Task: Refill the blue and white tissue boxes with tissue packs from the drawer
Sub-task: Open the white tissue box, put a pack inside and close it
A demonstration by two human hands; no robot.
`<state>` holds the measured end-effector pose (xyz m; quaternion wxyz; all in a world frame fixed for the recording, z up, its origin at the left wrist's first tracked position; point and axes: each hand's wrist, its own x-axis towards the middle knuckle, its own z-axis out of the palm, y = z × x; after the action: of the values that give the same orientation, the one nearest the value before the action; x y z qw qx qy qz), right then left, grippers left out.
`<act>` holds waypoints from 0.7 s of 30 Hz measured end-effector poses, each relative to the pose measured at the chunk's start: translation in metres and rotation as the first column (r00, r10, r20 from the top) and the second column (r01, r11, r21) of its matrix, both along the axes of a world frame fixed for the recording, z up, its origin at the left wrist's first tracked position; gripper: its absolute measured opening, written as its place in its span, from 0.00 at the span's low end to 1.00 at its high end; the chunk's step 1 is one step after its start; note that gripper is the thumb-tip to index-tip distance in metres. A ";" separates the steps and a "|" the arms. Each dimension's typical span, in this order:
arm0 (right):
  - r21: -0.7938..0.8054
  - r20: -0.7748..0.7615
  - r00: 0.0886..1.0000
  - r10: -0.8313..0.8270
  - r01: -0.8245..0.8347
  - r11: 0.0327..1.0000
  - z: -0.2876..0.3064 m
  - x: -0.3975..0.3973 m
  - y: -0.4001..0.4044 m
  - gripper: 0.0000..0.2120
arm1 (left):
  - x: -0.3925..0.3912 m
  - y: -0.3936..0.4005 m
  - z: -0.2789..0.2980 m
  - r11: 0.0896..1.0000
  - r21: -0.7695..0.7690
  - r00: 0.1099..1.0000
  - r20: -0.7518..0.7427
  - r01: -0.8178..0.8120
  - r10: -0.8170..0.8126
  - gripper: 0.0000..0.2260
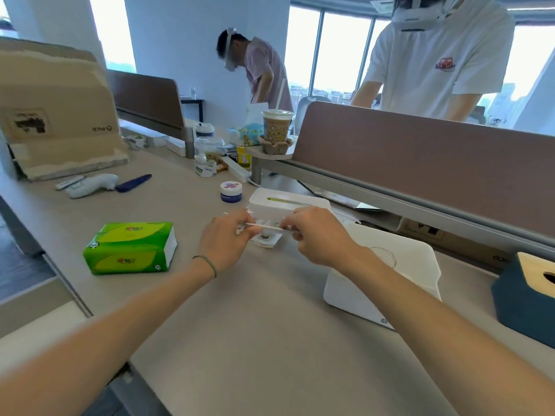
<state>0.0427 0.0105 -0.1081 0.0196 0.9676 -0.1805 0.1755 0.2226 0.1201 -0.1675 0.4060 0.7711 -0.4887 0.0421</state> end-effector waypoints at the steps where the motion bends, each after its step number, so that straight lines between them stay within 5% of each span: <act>1: -0.001 -0.026 1.000 -0.003 0.003 1.000 -0.001 0.007 -0.001 0.17 | 0.006 -0.001 -0.003 1.000 0.029 1.000 0.005 0.002 -0.002 0.06; 21: 0.101 -0.142 0.976 -0.166 0.181 0.978 -0.054 0.050 -0.014 0.13 | 0.034 -0.028 -0.048 0.952 0.298 0.997 0.056 -0.067 0.053 0.08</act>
<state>0.0931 -0.0034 -0.1621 -0.0083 0.9572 -0.2724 0.0978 0.2568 0.0925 -0.2158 0.2714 0.8369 -0.4754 -0.0020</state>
